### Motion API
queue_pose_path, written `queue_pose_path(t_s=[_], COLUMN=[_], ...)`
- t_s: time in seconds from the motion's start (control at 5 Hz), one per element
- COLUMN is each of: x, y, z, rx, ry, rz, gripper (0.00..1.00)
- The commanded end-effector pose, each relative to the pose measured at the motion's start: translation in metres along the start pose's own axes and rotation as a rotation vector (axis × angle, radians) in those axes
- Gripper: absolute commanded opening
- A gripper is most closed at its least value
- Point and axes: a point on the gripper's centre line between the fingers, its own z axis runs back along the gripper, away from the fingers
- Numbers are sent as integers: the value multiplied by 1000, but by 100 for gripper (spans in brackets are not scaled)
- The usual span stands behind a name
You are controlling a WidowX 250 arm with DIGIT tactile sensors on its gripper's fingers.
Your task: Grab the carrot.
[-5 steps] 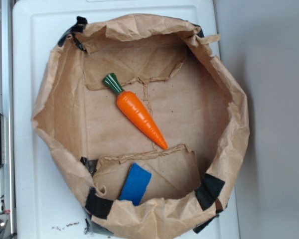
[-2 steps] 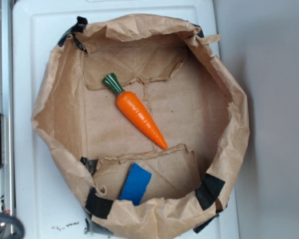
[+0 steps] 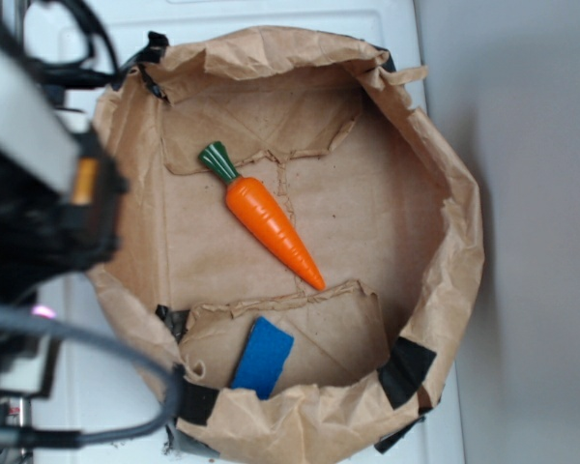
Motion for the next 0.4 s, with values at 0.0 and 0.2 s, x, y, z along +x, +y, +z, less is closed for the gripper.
queue_pose_path(t_s=[0.0, 0.2], x=[29, 45], y=[17, 23], z=[-39, -59], rx=[79, 59], ry=[-100, -88], rz=[-206, -258], gripper=[100, 100])
